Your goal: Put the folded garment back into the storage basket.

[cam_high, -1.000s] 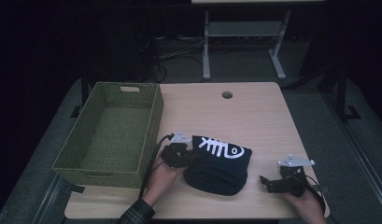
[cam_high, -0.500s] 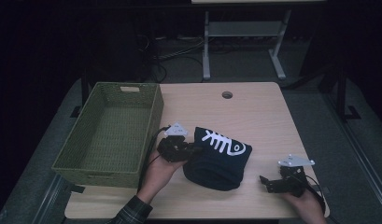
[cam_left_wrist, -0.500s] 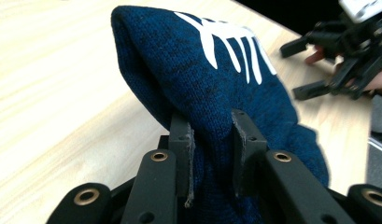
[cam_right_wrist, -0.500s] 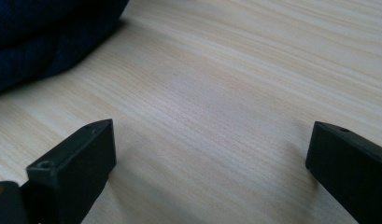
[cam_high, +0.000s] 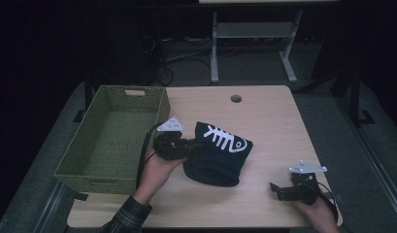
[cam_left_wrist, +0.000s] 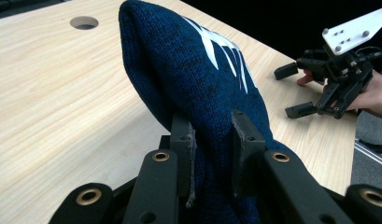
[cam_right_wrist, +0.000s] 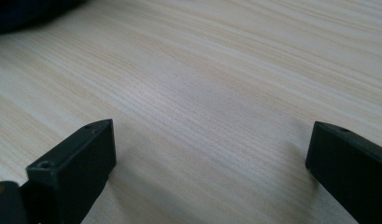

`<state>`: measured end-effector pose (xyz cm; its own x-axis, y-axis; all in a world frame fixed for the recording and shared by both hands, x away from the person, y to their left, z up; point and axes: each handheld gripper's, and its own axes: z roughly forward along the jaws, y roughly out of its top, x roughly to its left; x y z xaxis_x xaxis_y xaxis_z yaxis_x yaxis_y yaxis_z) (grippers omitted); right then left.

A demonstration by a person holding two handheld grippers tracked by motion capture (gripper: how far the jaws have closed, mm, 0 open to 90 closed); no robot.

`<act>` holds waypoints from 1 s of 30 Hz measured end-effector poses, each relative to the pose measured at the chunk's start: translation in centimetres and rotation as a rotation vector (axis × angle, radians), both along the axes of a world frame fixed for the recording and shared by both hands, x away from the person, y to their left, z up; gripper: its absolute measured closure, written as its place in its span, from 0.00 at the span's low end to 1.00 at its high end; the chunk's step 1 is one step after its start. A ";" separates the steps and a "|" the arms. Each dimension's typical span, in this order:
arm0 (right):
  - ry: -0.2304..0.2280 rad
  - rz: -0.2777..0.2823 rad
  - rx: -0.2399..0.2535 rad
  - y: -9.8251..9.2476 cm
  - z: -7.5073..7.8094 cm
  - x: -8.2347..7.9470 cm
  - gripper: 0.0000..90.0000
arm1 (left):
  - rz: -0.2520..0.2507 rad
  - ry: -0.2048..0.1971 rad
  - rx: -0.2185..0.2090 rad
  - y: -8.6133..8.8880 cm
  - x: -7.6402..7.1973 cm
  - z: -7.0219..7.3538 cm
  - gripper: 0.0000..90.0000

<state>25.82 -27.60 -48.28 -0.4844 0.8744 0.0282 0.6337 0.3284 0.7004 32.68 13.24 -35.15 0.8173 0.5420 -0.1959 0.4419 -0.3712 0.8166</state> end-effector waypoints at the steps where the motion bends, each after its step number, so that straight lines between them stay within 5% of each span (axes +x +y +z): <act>1: 0.000 0.000 0.000 0.0 0.0 0.0 0.01 | 0.000 0.000 0.000 0.0 0.0 0.0 0.82; 30: -0.001 -0.001 0.001 0.0 0.0 0.0 0.01 | 0.088 -0.108 0.000 6.4 0.9 6.6 0.82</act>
